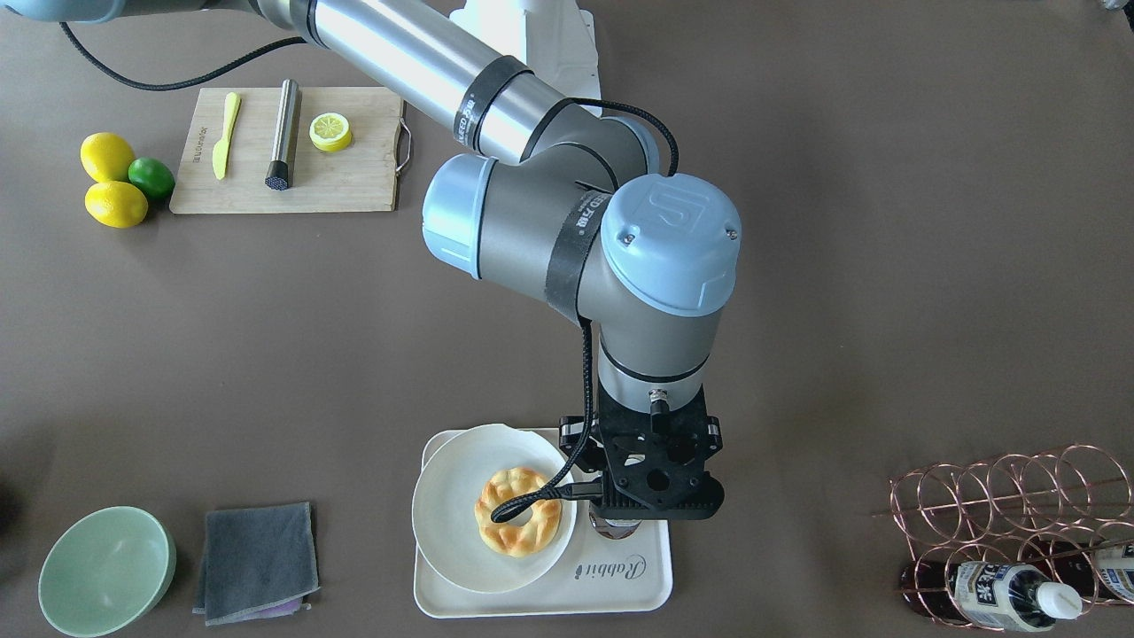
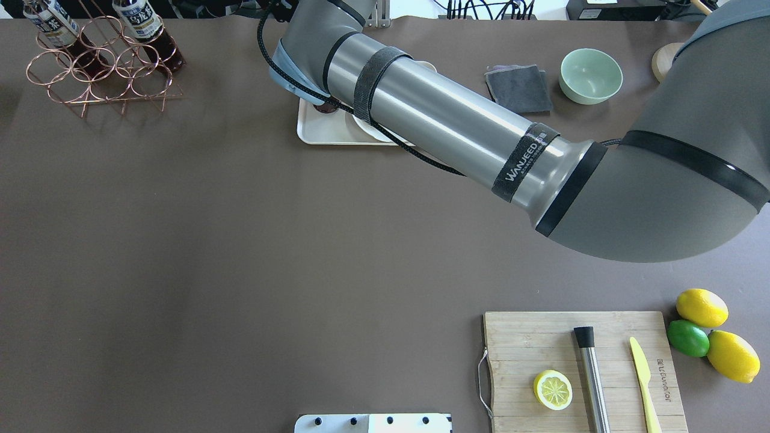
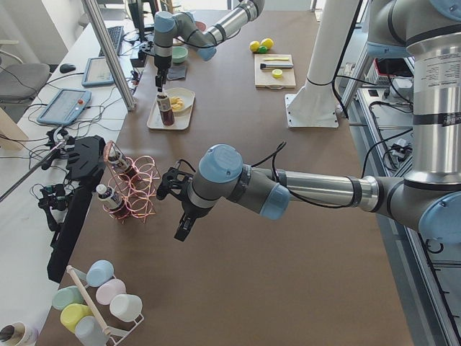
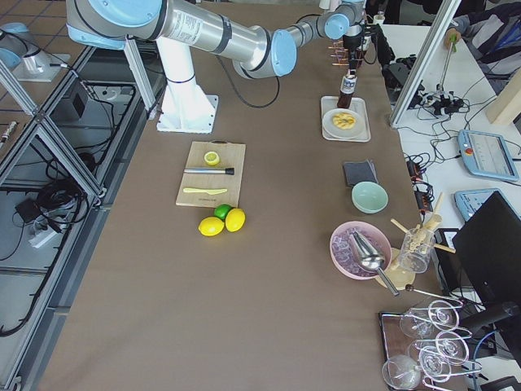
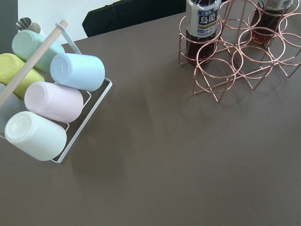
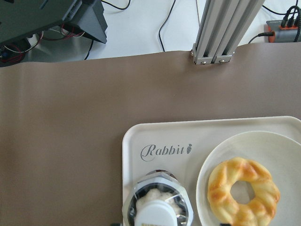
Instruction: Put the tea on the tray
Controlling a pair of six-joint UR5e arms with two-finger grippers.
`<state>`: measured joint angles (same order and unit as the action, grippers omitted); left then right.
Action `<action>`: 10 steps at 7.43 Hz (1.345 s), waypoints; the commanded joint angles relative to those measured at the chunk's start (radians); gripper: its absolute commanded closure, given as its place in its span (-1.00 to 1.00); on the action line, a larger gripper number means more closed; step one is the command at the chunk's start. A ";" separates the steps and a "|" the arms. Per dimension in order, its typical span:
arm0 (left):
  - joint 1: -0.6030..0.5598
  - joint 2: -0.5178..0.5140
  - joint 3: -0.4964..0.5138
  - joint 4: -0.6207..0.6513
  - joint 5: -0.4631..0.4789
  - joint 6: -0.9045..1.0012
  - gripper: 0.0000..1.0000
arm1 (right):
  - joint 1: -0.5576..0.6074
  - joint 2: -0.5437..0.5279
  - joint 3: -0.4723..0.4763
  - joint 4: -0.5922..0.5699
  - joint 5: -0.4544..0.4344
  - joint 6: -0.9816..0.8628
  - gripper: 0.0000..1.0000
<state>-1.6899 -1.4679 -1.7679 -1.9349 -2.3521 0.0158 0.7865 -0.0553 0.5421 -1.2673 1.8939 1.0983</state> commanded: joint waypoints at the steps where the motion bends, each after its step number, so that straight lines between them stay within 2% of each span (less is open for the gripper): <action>1: 0.001 -0.002 0.005 0.013 -0.006 -0.017 -0.95 | 0.041 0.018 0.004 -0.012 0.078 -0.035 -1.00; 2: 0.004 -0.014 0.024 0.075 -0.016 -0.064 -0.95 | 0.063 0.000 0.068 -0.076 0.111 -0.107 -1.00; 3: 0.007 -0.044 0.024 0.217 -0.085 -0.074 -0.95 | 0.082 -0.065 0.202 -0.184 0.117 -0.214 -1.00; 4: 0.007 -0.051 -0.004 0.314 -0.094 -0.074 -0.95 | 0.127 -0.169 0.361 -0.270 0.190 -0.301 -1.00; 5: 0.012 -0.049 0.010 0.338 -0.090 -0.071 -0.95 | 0.182 -0.232 0.445 -0.335 0.259 -0.395 -1.00; 7: 0.025 -0.057 -0.008 0.443 -0.088 -0.071 -0.95 | 0.255 -0.315 0.559 -0.526 0.304 -0.599 -1.00; 8: 0.032 -0.036 -0.037 0.456 -0.088 -0.071 -0.96 | 0.281 -0.425 0.679 -0.573 0.301 -0.674 -1.00; 9: 0.056 0.013 -0.085 0.456 -0.088 -0.070 -0.95 | 0.330 -0.519 0.744 -0.581 0.306 -0.745 -1.00; 10: 0.059 0.018 -0.093 0.458 -0.090 -0.073 -0.95 | 0.364 -0.641 0.821 -0.587 0.306 -0.821 -1.00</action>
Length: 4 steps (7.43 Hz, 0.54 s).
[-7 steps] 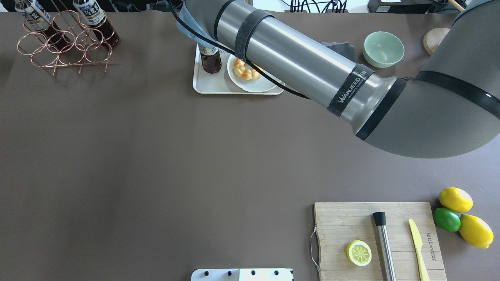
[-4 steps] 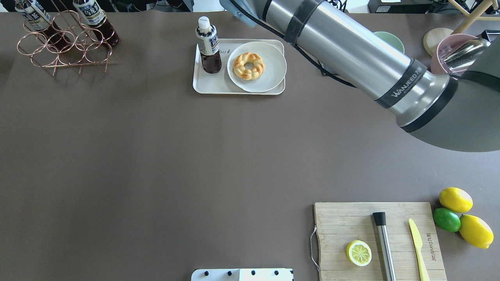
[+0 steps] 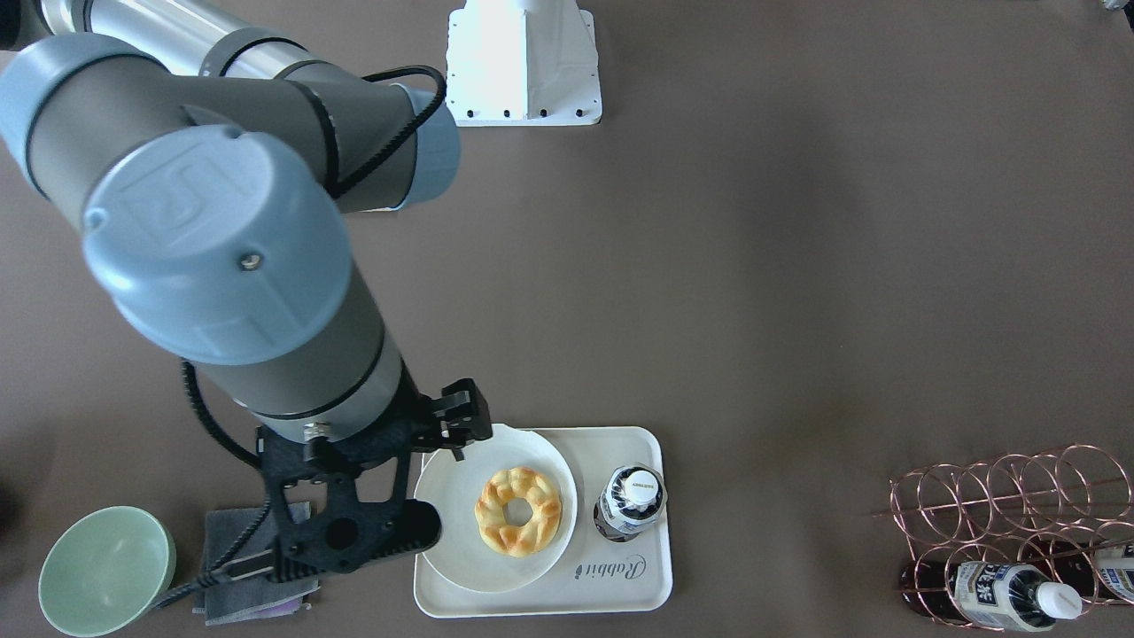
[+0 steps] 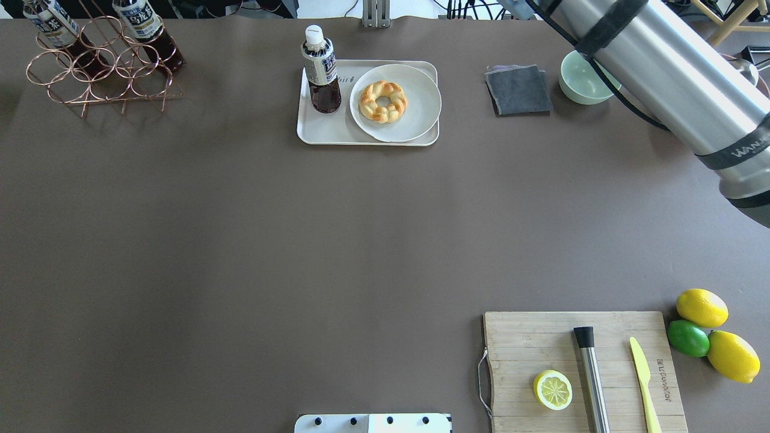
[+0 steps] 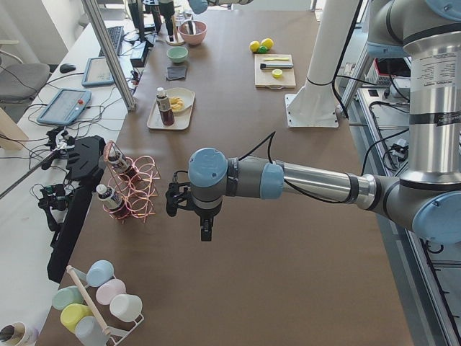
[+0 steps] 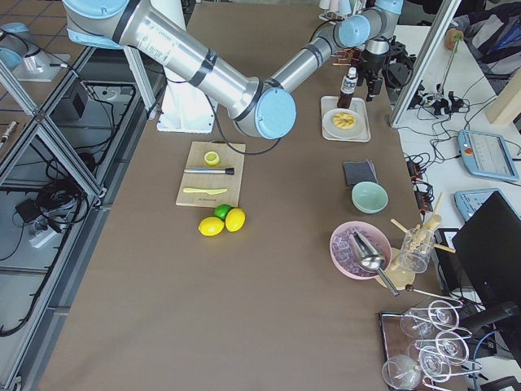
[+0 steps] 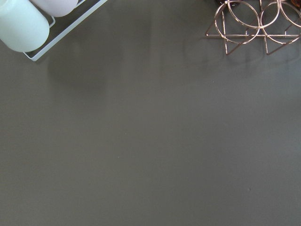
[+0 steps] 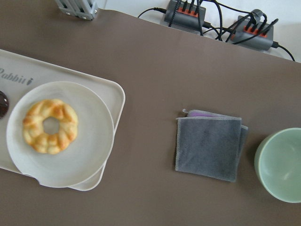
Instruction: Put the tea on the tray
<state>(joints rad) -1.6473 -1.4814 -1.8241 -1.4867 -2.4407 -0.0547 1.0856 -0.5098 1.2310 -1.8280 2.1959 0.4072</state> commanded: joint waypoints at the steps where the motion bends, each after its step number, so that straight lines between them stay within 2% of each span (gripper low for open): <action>1: 0.023 0.036 -0.053 0.008 -0.001 -0.002 -0.95 | 0.142 -0.302 0.169 -0.027 0.033 -0.259 -1.00; 2: 0.062 0.058 -0.069 0.008 0.000 0.003 -0.95 | 0.233 -0.403 0.174 -0.022 0.075 -0.401 -1.00; 4: 0.092 0.102 -0.116 0.006 0.000 0.007 -0.95 | 0.382 -0.574 0.194 -0.022 0.080 -0.542 -1.00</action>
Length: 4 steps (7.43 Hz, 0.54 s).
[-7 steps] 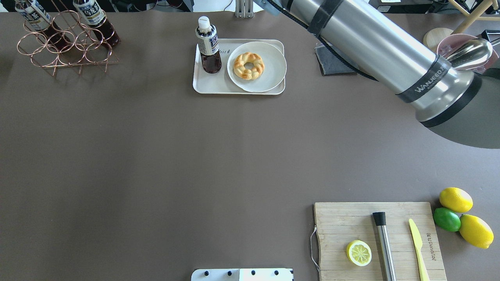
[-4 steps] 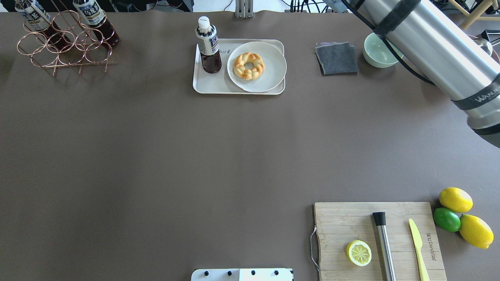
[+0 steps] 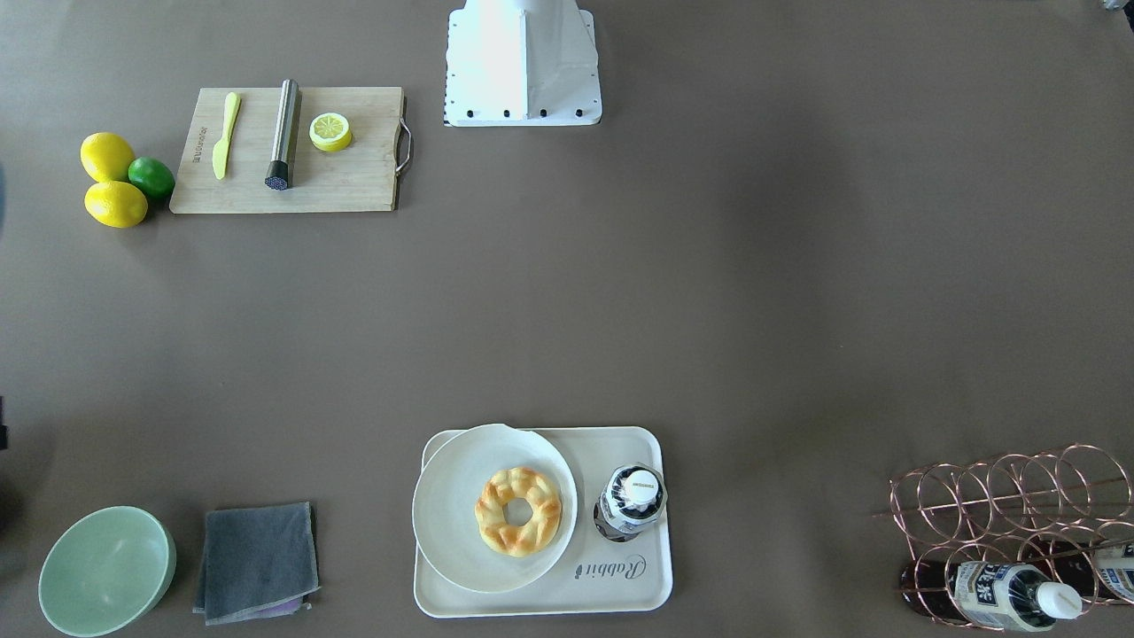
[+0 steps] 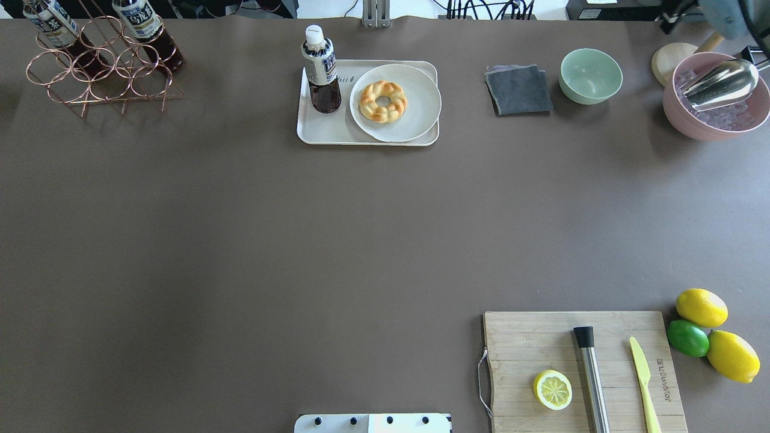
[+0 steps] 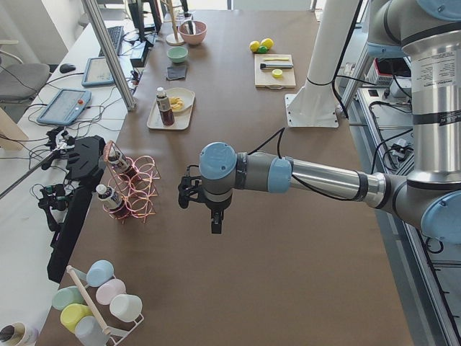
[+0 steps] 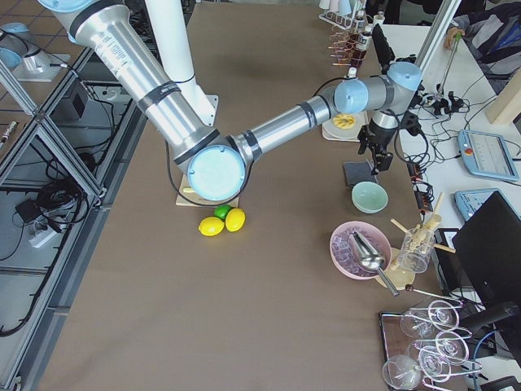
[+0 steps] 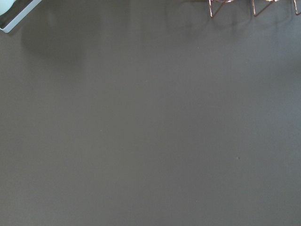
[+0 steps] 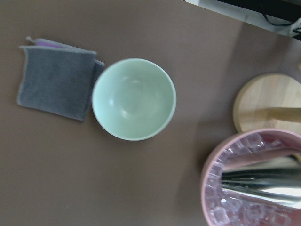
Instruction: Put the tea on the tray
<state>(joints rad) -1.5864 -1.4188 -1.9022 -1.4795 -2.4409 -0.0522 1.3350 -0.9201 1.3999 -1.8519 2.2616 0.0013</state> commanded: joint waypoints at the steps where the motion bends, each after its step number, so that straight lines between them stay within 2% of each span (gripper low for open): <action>1: 0.051 0.041 -0.064 0.001 0.000 0.005 -0.95 | 0.148 -0.297 0.186 -0.038 0.018 -0.098 -1.00; 2: 0.071 0.046 -0.084 0.001 0.000 0.003 -0.95 | 0.188 -0.404 0.291 -0.079 0.019 -0.086 -1.00; 4: 0.092 0.058 -0.092 0.005 -0.007 -0.011 -0.95 | 0.275 -0.563 0.323 -0.070 0.021 -0.180 -1.00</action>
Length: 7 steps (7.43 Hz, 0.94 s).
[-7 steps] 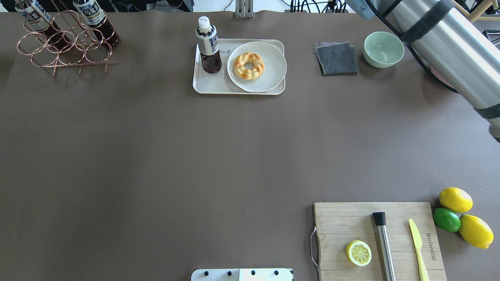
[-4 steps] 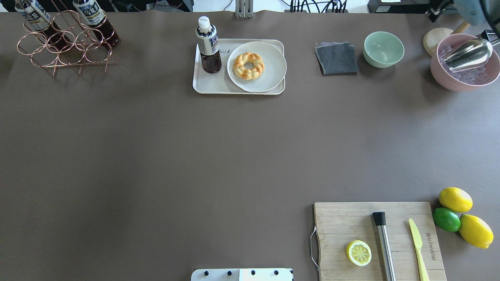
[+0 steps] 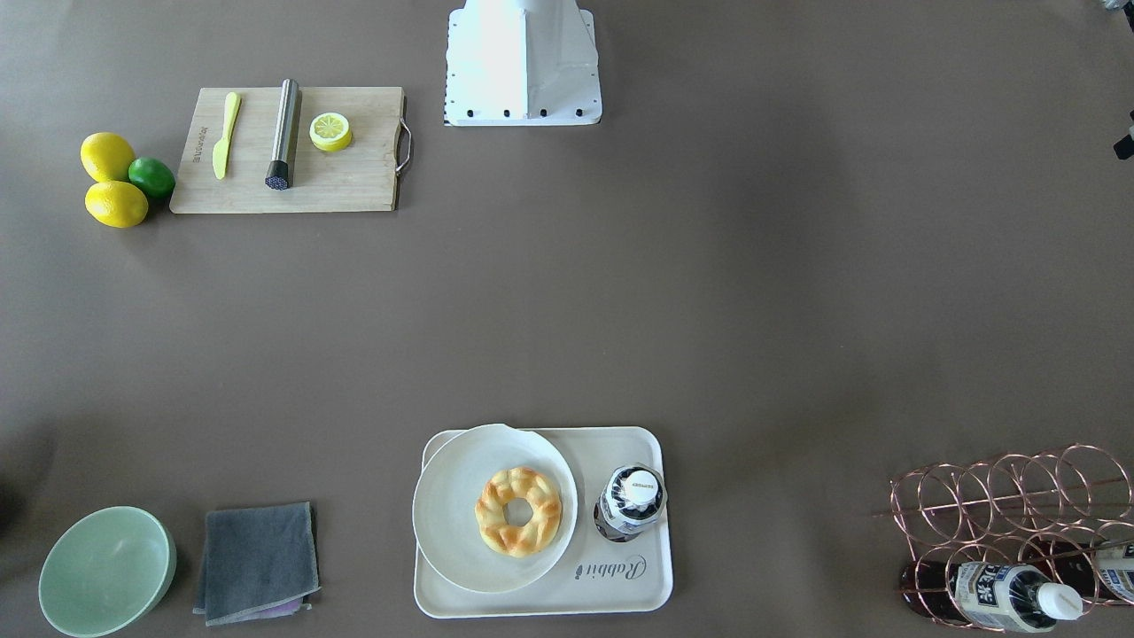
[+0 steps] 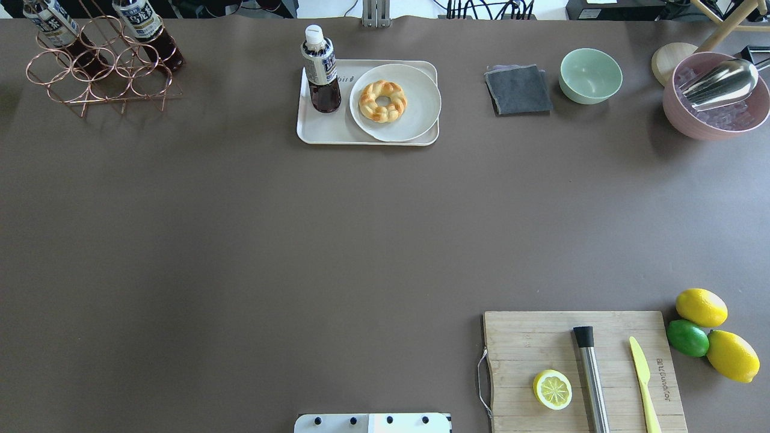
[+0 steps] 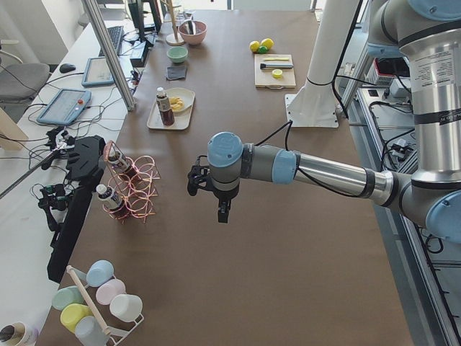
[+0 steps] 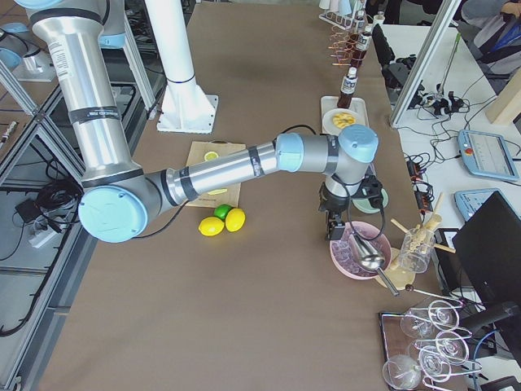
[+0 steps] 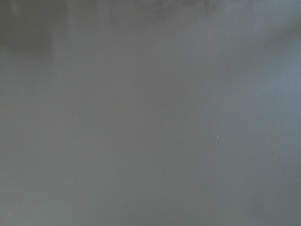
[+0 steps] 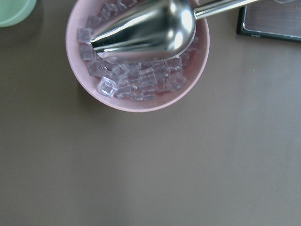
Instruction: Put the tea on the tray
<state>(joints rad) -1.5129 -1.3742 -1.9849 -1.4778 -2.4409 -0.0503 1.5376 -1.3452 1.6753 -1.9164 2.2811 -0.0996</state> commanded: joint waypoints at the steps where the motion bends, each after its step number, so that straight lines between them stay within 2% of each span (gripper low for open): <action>1: 0.020 0.017 -0.018 0.002 0.000 -0.032 -0.95 | 0.134 -0.149 0.055 -0.012 0.003 -0.119 -1.00; 2: 0.014 0.015 -0.025 0.002 0.013 -0.033 -0.95 | 0.140 -0.150 0.078 -0.016 0.003 -0.120 -1.00; 3: 0.001 0.015 -0.020 0.001 0.076 -0.030 -0.95 | 0.103 -0.140 0.077 -0.013 0.012 -0.118 -1.00; 4: -0.044 0.027 0.006 0.005 0.095 0.046 -0.95 | 0.037 -0.115 0.078 -0.013 0.017 -0.111 -1.00; 7: -0.166 0.079 0.061 0.005 0.103 0.203 -0.95 | -0.051 -0.078 0.075 -0.007 0.018 -0.108 -1.00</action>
<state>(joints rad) -1.6172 -1.3239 -1.9536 -1.4728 -2.3431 0.0448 1.5321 -1.4331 1.7435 -1.9275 2.2970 -0.2085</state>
